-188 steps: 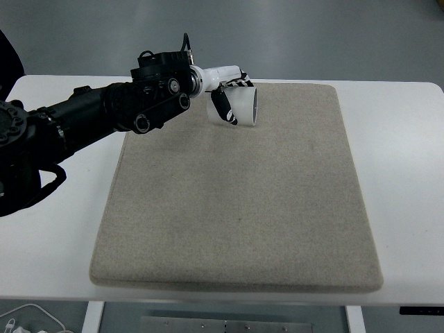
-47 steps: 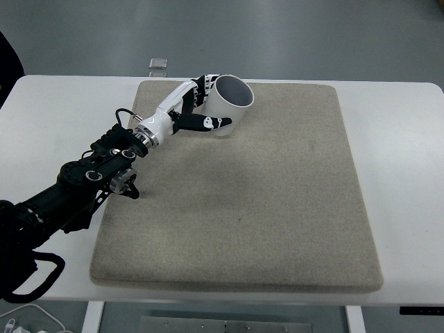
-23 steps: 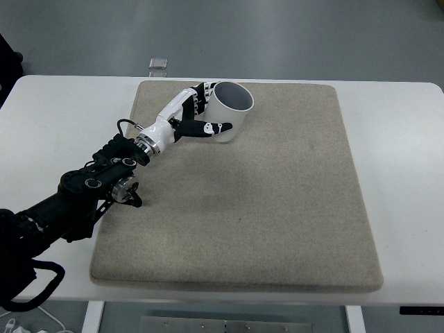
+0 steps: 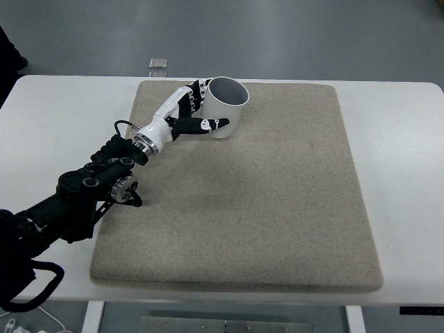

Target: Upright white cup

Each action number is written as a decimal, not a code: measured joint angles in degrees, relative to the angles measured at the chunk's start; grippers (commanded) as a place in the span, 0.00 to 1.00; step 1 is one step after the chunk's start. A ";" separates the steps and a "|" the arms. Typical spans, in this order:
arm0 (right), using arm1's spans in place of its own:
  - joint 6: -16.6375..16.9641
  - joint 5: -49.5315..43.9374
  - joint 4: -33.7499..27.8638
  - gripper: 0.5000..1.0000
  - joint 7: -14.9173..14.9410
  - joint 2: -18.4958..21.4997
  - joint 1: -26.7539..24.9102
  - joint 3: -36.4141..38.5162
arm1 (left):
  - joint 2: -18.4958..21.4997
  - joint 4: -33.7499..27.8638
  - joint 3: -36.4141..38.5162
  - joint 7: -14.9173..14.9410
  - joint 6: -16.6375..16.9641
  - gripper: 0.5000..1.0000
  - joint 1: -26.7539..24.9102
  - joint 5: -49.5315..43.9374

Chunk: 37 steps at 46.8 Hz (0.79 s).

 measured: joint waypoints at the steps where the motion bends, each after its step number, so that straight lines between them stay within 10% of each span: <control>1: 0.00 0.00 0.00 0.86 0.00 0.00 0.00 0.00 | 0.00 0.00 -0.02 0.00 0.00 0.98 0.00 0.00; 37: 0.00 0.00 0.00 0.86 0.00 0.00 0.00 0.00 | 2.24 -3.78 -2.30 0.01 0.60 0.99 -0.27 0.00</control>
